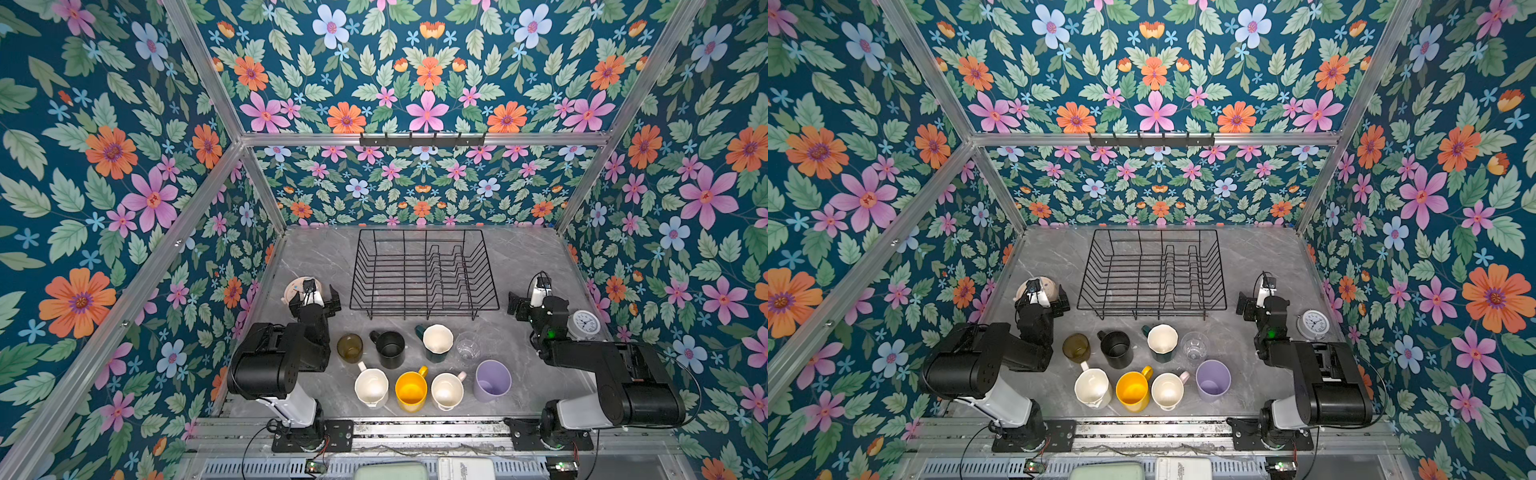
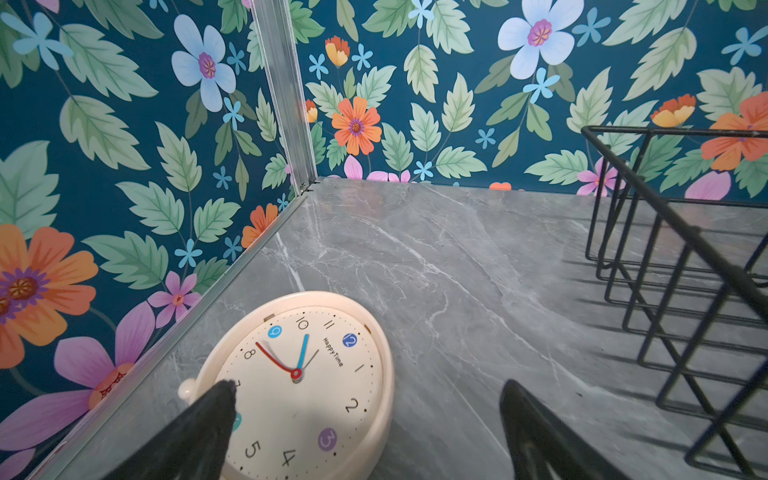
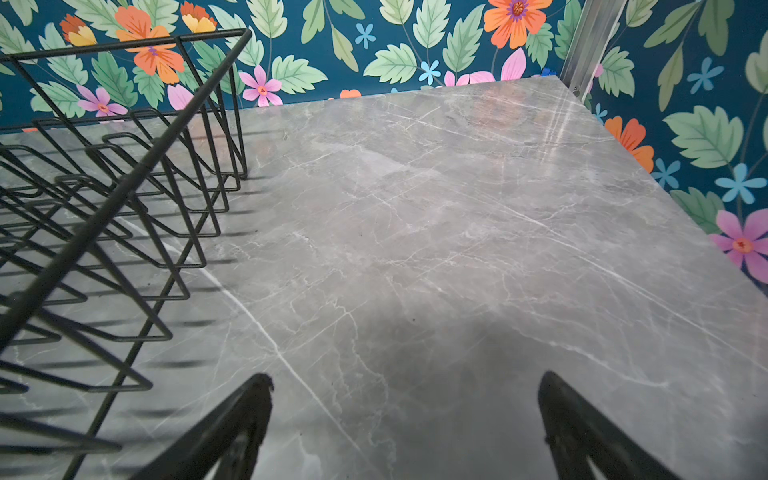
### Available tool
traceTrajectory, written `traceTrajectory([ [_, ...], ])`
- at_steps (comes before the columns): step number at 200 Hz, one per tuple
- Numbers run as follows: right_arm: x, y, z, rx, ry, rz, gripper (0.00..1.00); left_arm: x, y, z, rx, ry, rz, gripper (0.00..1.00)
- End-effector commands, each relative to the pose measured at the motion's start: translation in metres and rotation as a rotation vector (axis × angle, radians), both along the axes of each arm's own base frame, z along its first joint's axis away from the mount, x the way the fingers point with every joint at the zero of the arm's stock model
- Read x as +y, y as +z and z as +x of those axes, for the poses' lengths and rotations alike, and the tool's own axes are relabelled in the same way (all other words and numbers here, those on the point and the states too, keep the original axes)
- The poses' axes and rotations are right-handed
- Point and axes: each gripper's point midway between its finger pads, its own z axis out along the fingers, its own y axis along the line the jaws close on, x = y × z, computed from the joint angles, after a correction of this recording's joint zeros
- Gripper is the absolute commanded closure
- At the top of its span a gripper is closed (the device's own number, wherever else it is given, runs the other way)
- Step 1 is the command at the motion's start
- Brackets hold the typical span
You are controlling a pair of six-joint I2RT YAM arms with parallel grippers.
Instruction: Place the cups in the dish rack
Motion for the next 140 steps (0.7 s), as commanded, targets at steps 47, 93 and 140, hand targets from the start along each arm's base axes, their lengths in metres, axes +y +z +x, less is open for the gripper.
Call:
traceTrajectory([
  [47, 0.002, 0.008, 0.004, -0.033, 0.006, 0.007, 0.01, 0.000, 0.004, 0.001, -0.017, 0.000, -0.005, 0.00],
  [93, 0.001, 0.008, 0.003, -0.036, 0.003, 0.004, 0.01, -0.004, 0.013, -0.011, -0.067, -0.021, 0.008, 0.00],
  [140, -0.015, 0.055, -0.011, 0.012, -0.136, 0.088, 0.01, 0.020, 0.065, -0.021, -0.099, 0.162, -0.055, 0.00],
])
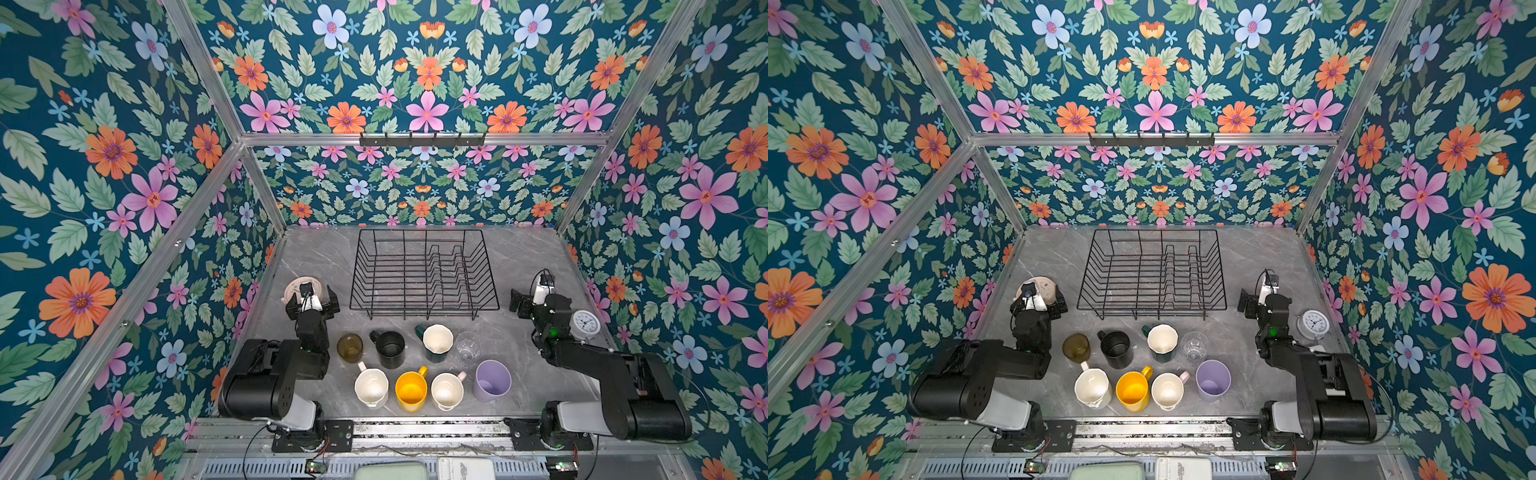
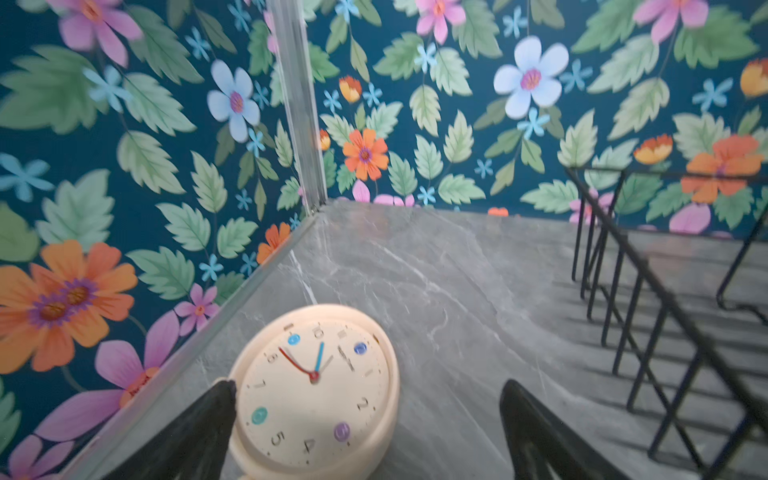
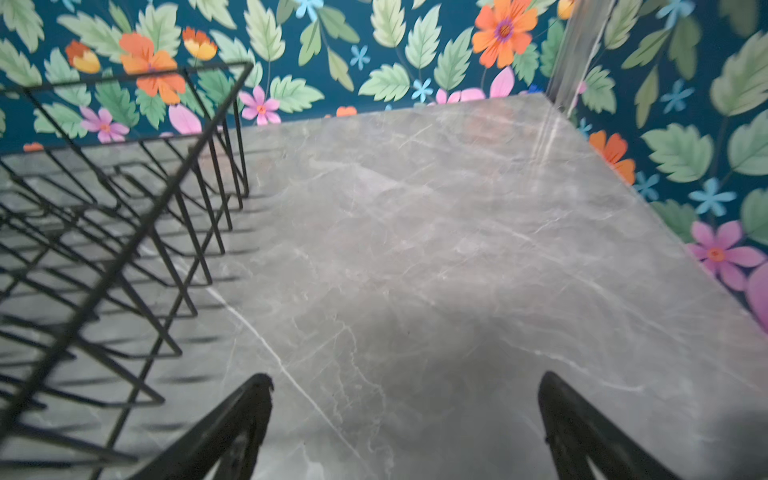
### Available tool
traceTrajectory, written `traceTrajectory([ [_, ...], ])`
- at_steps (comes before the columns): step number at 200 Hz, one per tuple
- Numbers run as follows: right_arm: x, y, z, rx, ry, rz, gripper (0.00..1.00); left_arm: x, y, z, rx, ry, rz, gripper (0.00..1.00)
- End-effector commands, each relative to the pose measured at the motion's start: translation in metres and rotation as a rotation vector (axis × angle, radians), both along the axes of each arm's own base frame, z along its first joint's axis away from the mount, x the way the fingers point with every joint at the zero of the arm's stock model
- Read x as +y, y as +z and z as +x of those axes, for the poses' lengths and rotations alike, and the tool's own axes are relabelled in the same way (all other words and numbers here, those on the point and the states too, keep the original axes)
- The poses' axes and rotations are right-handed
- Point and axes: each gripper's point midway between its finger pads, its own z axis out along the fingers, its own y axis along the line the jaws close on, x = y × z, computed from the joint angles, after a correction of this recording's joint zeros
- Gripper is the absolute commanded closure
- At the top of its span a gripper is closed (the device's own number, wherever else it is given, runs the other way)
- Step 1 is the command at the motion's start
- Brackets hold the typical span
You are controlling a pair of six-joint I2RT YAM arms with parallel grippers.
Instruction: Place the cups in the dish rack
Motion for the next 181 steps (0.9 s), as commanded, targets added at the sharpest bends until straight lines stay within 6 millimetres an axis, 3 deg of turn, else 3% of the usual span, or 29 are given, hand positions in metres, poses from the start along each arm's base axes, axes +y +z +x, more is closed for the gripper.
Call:
traceTrajectory([
  [1, -0.009, 0.017, -0.013, 0.059, -0.092, 0.087, 0.01, 0.016, 0.024, -0.003, 0.004, 0.114, -0.062, 0.00],
  [21, -0.002, 0.056, -0.026, 0.014, -0.116, 0.270, 0.01, 0.012, 0.063, -0.003, -0.035, 0.095, -0.186, 0.00],
  [33, -0.002, 0.069, -0.040, -0.004, -0.181, 0.432, 0.01, 0.015, 0.082, -0.010, -0.107, 0.114, -0.308, 0.00],
  [53, 0.026, 0.097, -0.057, -0.050, 0.004, 0.444, 0.01, -0.001, 0.113, -0.019, -0.196, -0.014, -0.368, 0.00],
  [69, 0.036, 0.105, -0.074, -0.031, 0.058, 0.446, 0.02, -0.013, 0.134, -0.024, -0.225, -0.093, -0.402, 0.00],
  [108, 0.058, 0.102, -0.110, 0.149, 0.157, 0.451, 0.16, -0.029, 0.186, -0.024, -0.104, -0.179, -0.309, 0.02],
  [124, 0.068, 0.101, -0.121, 0.258, 0.199, 0.449, 0.18, -0.031, 0.196, -0.021, -0.008, -0.177, -0.247, 0.02],
  [150, 0.085, 0.098, -0.130, 0.351, 0.264, 0.401, 0.18, -0.043, 0.194, -0.021, 0.024, -0.234, -0.268, 0.03],
  [181, 0.098, 0.093, -0.135, 0.393, 0.261, 0.300, 0.18, -0.051, 0.175, -0.033, 0.139, -0.260, -0.350, 0.07],
])
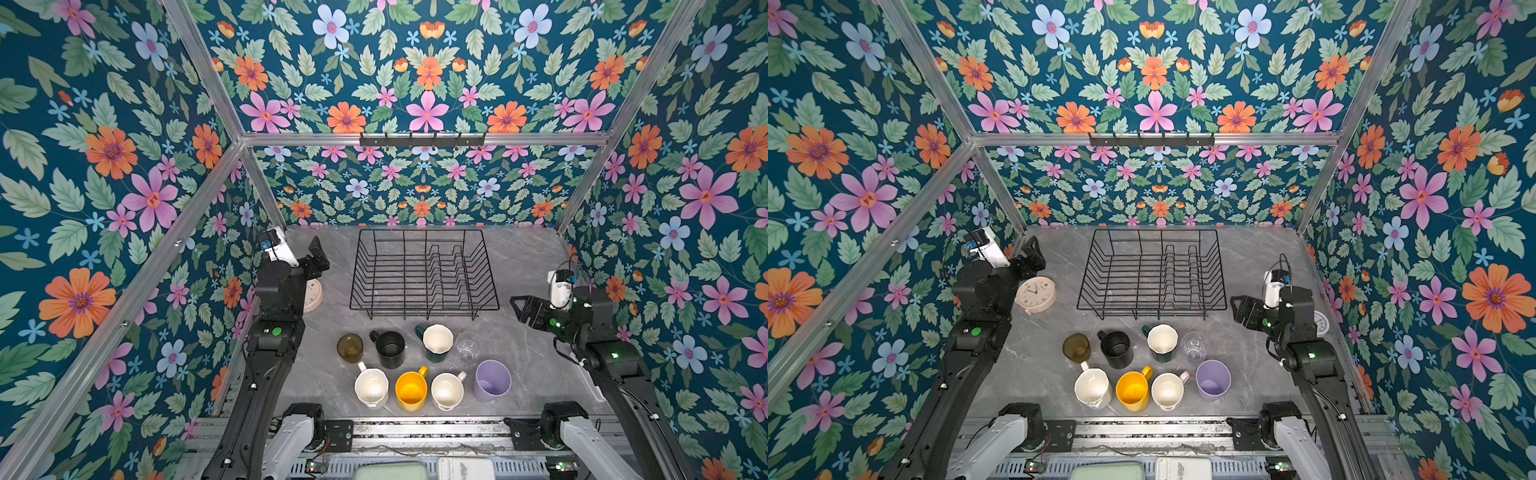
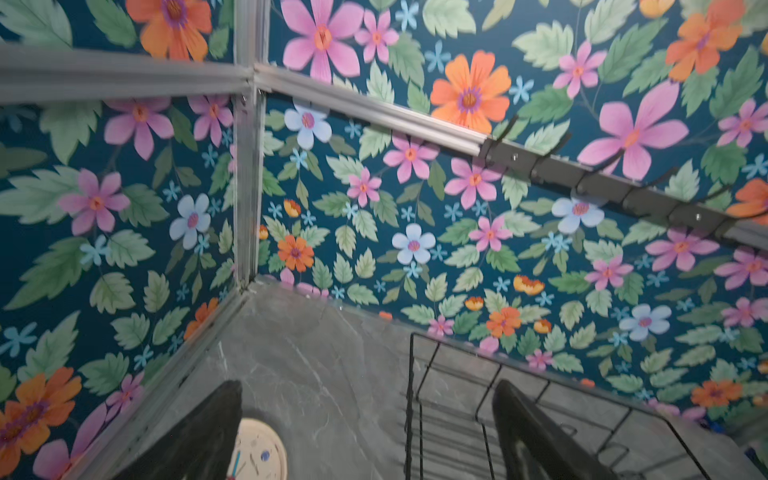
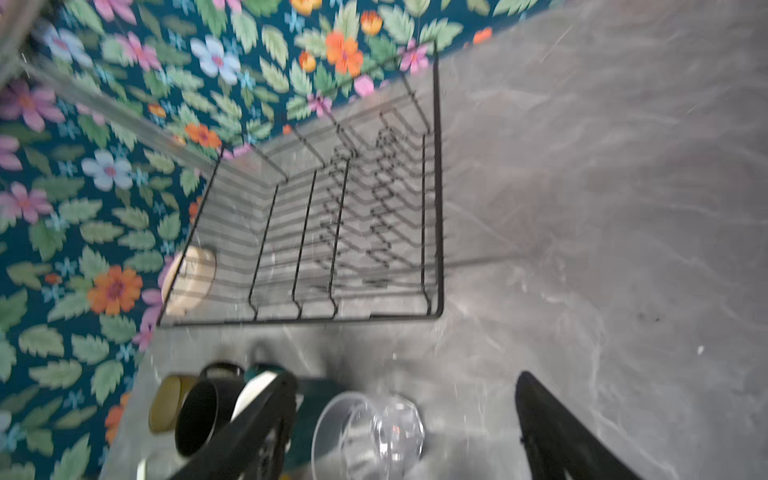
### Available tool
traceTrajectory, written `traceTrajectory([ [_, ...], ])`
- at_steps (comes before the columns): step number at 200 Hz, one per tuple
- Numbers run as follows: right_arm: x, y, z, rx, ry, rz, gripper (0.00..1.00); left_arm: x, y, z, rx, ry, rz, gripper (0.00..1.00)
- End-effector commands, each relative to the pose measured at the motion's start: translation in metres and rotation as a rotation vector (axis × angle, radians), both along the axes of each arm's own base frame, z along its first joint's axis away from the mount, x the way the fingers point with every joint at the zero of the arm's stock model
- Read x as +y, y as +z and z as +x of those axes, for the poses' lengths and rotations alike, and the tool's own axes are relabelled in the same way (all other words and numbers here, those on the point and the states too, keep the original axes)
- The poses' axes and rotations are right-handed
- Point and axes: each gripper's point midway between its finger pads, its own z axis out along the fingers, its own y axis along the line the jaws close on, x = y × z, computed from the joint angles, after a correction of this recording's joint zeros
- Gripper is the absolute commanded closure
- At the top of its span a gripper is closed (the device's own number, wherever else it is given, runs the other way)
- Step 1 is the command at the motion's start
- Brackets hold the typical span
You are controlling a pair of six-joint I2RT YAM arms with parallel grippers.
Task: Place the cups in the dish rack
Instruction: 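Lower the left gripper onto the olive-green textured glass while the right gripper waits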
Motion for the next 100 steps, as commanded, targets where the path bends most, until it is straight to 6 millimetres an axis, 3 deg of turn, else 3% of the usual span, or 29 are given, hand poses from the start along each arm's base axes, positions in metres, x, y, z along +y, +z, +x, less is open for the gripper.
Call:
traceTrajectory([
  [1, -0.002, -0.013, -0.009, 0.069, -0.011, -0.097, 0.18, -0.010, -0.025, -0.011, 0.138, -0.059, -0.037, 0.07],
  [27, 0.003, -0.015, -0.004, 0.092, -0.003, -0.093, 0.18, -0.010, -0.049, -0.032, 0.326, -0.061, -0.026, 0.10],
  [77, 0.006, -0.014, 0.010, 0.087, 0.014, -0.117, 0.17, -0.022, -0.120, -0.099, 0.682, -0.121, -0.111, 0.17],
  [100, 0.010, -0.015, 0.017, 0.092, 0.027, -0.123, 0.17, -0.026, -0.151, -0.118, 0.788, -0.135, -0.145, 0.22],
])
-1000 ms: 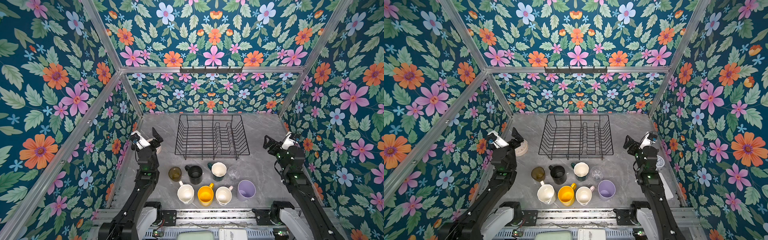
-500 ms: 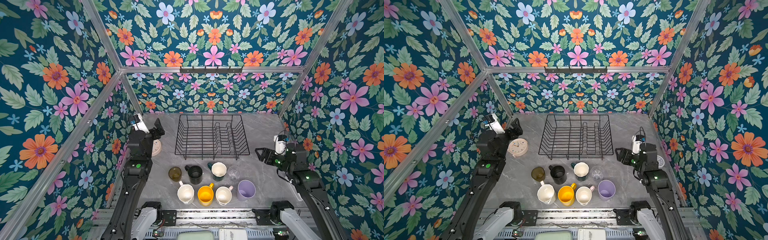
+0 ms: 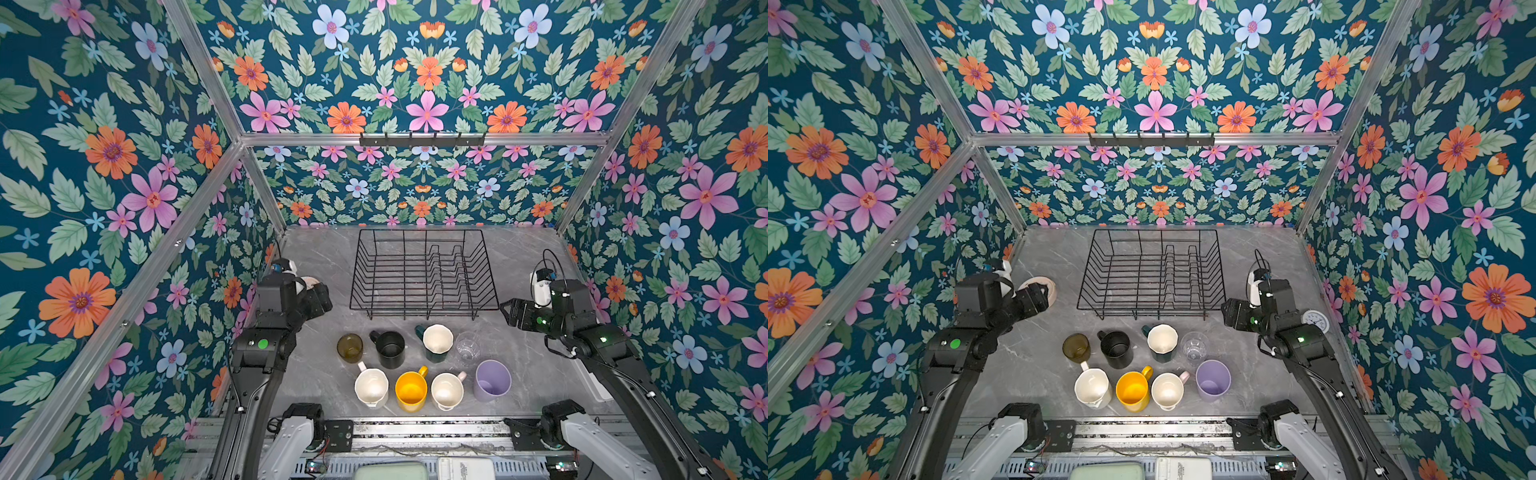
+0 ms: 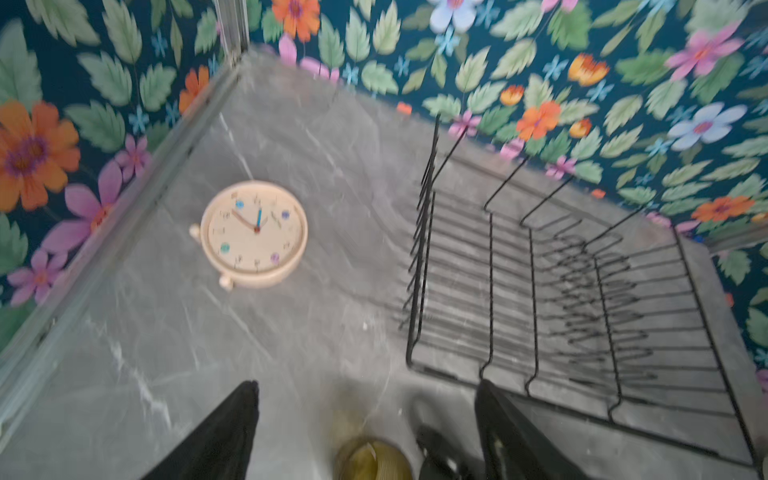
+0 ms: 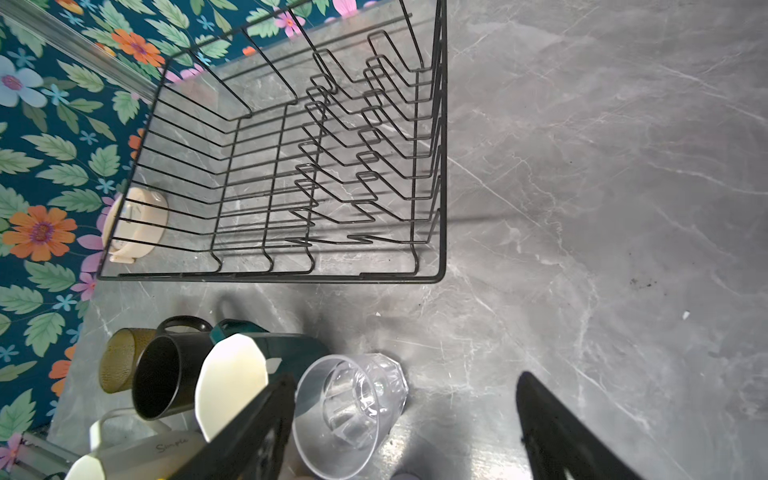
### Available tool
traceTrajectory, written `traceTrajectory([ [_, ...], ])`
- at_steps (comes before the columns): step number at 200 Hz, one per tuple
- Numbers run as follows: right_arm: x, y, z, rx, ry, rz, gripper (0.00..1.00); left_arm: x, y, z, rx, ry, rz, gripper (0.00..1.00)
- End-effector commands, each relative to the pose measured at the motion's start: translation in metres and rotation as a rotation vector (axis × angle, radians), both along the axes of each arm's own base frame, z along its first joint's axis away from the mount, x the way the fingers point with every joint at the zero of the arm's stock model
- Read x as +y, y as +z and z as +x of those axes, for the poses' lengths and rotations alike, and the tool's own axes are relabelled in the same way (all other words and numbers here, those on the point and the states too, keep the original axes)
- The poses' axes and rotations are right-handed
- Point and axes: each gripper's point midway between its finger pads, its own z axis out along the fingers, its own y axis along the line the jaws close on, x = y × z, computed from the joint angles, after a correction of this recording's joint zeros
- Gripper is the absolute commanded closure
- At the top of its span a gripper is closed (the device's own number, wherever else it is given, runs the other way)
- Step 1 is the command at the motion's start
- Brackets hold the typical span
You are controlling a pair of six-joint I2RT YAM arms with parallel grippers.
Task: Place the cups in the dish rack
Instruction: 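Lower the left gripper onto the olive-green textured glass while the right gripper waits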
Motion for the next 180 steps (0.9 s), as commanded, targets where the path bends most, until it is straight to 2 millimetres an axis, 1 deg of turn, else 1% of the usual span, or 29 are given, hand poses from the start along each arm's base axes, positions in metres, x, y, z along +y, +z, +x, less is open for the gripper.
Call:
traceTrajectory([
  [1, 0.002, 0.005, 0.010, -0.031, 0.012, -0.013, 0.17, -0.008, -0.045, -0.035, 0.208, -0.024, -0.047, 0.22],
  [13, 0.004, 0.004, 0.012, -0.035, 0.022, -0.013, 0.16, -0.011, -0.059, -0.042, 0.261, -0.041, -0.054, 0.24],
  [38, 0.003, 0.003, 0.017, -0.049, 0.027, -0.028, 0.15, -0.014, -0.088, -0.054, 0.367, -0.051, -0.068, 0.32],
  [59, -0.001, 0.003, 0.019, -0.049, 0.020, -0.061, 0.14, -0.018, -0.104, -0.062, 0.408, -0.058, -0.097, 0.34],
  [91, 0.006, 0.004, 0.021, -0.055, 0.039, -0.023, 0.14, -0.024, -0.128, -0.066, 0.458, -0.070, -0.118, 0.38],
  [111, 0.008, 0.004, 0.022, -0.055, 0.039, -0.010, 0.14, -0.024, -0.135, -0.062, 0.456, -0.059, -0.126, 0.39],
  [122, 0.008, 0.004, 0.021, -0.062, 0.041, -0.006, 0.13, -0.026, -0.133, -0.059, 0.449, -0.060, -0.133, 0.40],
  [142, 0.009, 0.005, 0.021, -0.075, 0.042, 0.002, 0.13, -0.022, -0.130, -0.054, 0.438, -0.031, -0.122, 0.40],
  [180, 0.008, 0.006, 0.019, -0.080, 0.040, 0.002, 0.13, -0.020, -0.135, -0.056, 0.459, -0.015, -0.111, 0.43],
])
